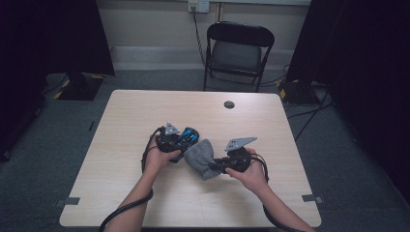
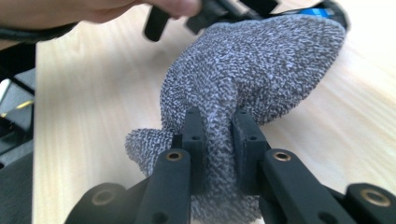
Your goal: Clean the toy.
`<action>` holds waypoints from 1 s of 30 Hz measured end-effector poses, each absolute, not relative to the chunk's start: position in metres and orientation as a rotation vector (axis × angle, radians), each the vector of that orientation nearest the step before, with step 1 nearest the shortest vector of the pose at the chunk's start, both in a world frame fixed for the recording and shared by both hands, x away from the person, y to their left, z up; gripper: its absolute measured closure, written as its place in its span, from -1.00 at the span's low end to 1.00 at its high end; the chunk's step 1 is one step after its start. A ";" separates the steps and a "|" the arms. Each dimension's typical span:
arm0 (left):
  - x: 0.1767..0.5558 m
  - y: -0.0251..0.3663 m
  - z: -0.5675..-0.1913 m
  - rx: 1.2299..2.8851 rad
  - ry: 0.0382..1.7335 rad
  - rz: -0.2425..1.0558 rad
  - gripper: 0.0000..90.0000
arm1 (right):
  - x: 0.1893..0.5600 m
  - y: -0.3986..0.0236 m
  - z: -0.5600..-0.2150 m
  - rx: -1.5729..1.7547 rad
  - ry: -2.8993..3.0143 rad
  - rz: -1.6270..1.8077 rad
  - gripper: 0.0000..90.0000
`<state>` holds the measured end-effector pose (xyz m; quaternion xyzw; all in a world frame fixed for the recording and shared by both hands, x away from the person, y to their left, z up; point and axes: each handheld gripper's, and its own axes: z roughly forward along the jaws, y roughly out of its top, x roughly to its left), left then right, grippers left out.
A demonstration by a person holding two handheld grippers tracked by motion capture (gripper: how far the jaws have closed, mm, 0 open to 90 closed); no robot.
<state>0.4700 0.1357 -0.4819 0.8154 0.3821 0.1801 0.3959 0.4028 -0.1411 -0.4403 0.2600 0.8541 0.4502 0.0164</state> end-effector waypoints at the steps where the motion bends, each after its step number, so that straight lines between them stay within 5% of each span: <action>1: 0.470 0.136 -0.482 2.067 0.968 0.457 -0.06 | 0.403 -0.141 -0.440 0.808 2.656 1.400 0.72; 30: 0.470 0.136 -0.482 2.070 0.970 0.464 -0.06 | 0.476 -0.157 -0.449 1.172 2.339 1.293 0.72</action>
